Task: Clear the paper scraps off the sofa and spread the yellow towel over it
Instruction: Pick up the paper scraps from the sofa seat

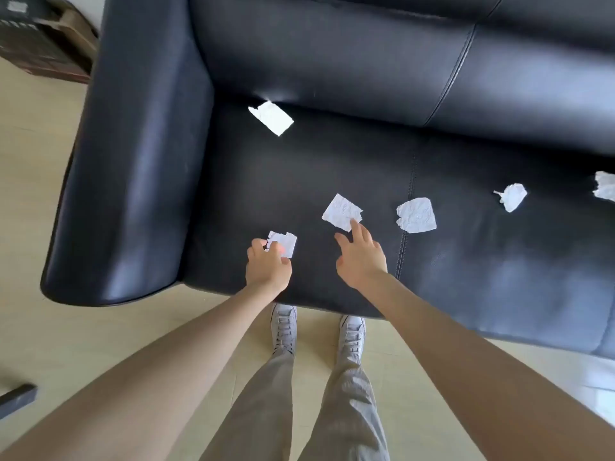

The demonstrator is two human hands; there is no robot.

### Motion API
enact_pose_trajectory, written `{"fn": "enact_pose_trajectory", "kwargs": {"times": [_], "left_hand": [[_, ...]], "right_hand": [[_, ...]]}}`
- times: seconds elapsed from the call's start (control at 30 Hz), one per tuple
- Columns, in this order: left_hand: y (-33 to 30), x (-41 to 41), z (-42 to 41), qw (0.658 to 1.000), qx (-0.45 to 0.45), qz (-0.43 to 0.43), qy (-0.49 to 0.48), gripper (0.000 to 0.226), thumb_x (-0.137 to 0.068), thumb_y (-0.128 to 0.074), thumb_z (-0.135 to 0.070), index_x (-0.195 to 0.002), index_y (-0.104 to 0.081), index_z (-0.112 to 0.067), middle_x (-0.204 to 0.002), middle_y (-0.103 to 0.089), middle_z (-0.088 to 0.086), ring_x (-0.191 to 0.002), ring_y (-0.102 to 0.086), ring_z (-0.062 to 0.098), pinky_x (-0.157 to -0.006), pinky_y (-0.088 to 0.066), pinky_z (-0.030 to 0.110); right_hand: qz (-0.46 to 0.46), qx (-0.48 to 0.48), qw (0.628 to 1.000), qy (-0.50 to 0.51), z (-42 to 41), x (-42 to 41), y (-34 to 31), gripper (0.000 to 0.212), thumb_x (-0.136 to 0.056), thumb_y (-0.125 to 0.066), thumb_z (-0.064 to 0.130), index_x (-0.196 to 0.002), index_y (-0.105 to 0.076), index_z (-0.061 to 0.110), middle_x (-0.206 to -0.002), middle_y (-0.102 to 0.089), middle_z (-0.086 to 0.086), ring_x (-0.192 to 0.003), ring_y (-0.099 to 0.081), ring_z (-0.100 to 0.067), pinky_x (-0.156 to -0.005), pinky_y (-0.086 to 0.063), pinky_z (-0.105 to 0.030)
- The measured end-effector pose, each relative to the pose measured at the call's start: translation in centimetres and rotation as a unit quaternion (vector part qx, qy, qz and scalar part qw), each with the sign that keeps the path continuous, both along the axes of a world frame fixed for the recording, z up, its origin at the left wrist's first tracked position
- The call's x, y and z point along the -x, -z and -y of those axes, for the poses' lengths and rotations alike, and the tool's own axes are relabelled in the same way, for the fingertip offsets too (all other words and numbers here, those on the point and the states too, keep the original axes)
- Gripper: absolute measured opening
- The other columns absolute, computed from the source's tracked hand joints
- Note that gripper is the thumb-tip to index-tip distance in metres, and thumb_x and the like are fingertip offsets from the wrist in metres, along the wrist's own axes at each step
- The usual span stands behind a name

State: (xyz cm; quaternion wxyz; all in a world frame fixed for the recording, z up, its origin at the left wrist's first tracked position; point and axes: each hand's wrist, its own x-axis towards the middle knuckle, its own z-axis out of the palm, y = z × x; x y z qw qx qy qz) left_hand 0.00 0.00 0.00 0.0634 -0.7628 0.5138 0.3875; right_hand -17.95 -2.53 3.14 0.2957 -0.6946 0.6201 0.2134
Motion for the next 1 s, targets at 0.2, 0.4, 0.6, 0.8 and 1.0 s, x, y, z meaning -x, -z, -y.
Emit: {"fn": "enact_pose_trajectory", "kwargs": {"times": [0.2,0.4,0.6,0.8,1.0], "left_hand": [[1.1,-0.5,0.7,0.999,-0.013,0.032,0.003,0.029,-0.094,-0.043,-0.014,-0.118,-0.055,-0.005,-0.131,-0.038,0.007,-0.12,-0.038,0.024,-0.072,-0.044,0.034],[1.5,-0.9,0.6,0.997,0.055,0.04,0.03,0.032,-0.095,-0.041,-0.008,-0.119,-0.06,-0.002,-0.128,-0.05,0.009,-0.117,-0.046,0.026,-0.077,-0.044,0.034],[1.7,-0.6,0.8,0.992,0.093,-0.002,-0.081,0.031,-0.094,-0.042,-0.006,-0.12,-0.06,-0.006,-0.13,-0.049,0.008,-0.099,-0.06,0.032,-0.08,-0.042,0.032],[2.5,-0.7,2.5,0.968,0.087,-0.05,-0.229,0.031,-0.088,-0.058,-0.01,-0.117,-0.049,-0.009,-0.123,-0.05,0.009,-0.097,-0.062,0.029,-0.084,-0.046,0.037],[3.5,0.0,4.1,0.959,-0.005,-0.047,-0.278,0.043,-0.085,-0.062,-0.023,-0.12,-0.042,-0.006,-0.122,-0.055,0.011,-0.103,-0.059,0.035,-0.086,-0.047,0.04]], "right_hand": [[-0.009,0.009,1.0,0.012,0.8,0.4,1.7,0.053,-0.095,-0.044,0.024,-0.146,-0.032,0.018,-0.159,-0.006,-0.003,-0.146,-0.007,-0.019,-0.112,-0.025,-0.035],[-0.014,0.014,0.999,0.026,-0.2,0.2,2.2,0.055,-0.095,-0.044,0.022,-0.146,-0.029,0.012,-0.159,-0.012,-0.002,-0.144,-0.015,-0.018,-0.11,-0.027,-0.034],[0.011,0.053,0.997,0.058,-1.5,0.4,2.5,0.051,-0.094,-0.045,0.016,-0.143,-0.033,0.008,-0.15,-0.031,-0.002,-0.136,-0.031,-0.02,-0.105,-0.03,-0.033],[0.049,0.105,0.992,0.054,-2.0,1.2,2.3,0.047,-0.093,-0.044,0.009,-0.14,-0.041,0.011,-0.144,-0.042,0.0,-0.131,-0.039,-0.02,-0.104,-0.031,-0.032],[0.05,0.105,0.992,0.046,-2.0,1.9,2.0,0.046,-0.094,-0.044,0.012,-0.139,-0.043,0.012,-0.143,-0.043,0.001,-0.131,-0.04,-0.019,-0.104,-0.031,-0.031]]}}
